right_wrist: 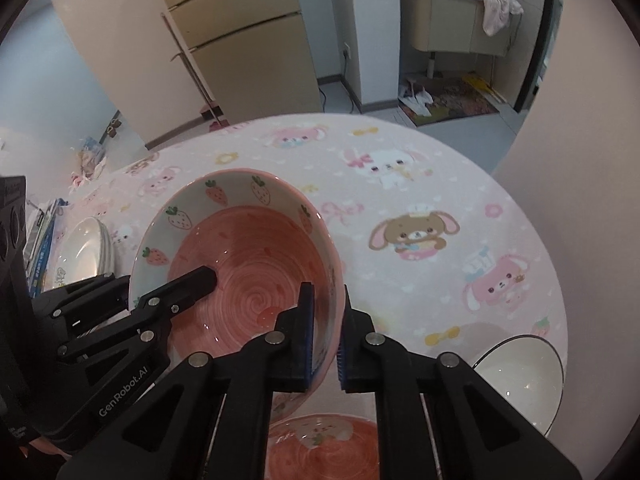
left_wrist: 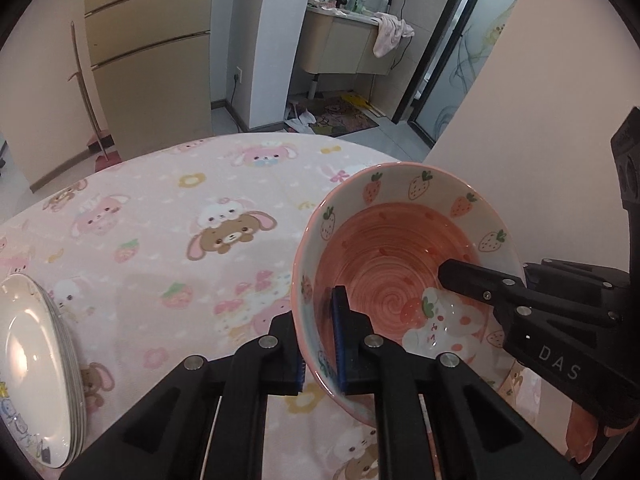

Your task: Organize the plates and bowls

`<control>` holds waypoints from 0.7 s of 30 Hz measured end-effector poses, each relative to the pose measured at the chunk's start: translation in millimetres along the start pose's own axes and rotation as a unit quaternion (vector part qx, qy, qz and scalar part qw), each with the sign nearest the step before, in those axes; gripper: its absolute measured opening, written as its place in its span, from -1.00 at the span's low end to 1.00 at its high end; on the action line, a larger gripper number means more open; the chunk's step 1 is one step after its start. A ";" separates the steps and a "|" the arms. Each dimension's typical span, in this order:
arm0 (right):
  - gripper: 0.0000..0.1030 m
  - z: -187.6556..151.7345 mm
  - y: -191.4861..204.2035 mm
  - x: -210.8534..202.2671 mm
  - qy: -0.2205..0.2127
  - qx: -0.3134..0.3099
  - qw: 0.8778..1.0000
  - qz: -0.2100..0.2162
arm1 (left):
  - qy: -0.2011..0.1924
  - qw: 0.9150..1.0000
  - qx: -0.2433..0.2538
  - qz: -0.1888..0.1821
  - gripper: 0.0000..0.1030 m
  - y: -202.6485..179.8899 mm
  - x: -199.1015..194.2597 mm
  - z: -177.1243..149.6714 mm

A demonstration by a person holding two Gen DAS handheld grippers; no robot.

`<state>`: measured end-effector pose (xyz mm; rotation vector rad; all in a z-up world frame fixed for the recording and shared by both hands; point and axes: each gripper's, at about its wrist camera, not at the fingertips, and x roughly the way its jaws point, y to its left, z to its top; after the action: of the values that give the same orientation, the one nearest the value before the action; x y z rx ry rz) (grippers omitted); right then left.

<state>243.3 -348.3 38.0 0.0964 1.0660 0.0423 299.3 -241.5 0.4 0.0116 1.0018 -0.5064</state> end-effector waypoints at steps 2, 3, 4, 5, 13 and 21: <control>-0.83 0.7 8.3 -6.3 -0.006 -0.004 1.000 0.004 | -0.008 1.000 -0.003 0.001 -0.77 4.2 -12.7 -2.0; -0.83 0.7 11.6 -9.1 -0.008 -0.005 1.000 0.007 | -0.011 1.000 -0.001 0.003 -0.77 5.0 -17.1 -3.2; -0.83 0.2 13.9 -10.6 -0.008 -0.006 1.000 0.010 | -0.015 1.000 0.001 0.006 -0.77 5.5 -23.0 -5.3; -0.83 -0.7 17.1 -12.2 -0.007 -0.007 1.000 0.012 | -0.016 1.000 0.001 0.007 -0.77 6.4 -27.9 -7.6; -0.81 -26.6 33.6 -35.5 -0.003 -0.026 1.000 0.008 | -0.020 1.000 0.020 0.005 -0.76 -0.9 -54.6 -30.5; -0.80 -58.2 17.7 -63.7 -0.017 -0.021 1.000 -0.015 | -0.029 0.997 0.064 -0.006 -0.75 -41.9 -68.8 -52.7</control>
<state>161.8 -332.5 67.3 0.0427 1.0322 0.0368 210.1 -238.4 36.1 0.1049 0.9112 -0.5782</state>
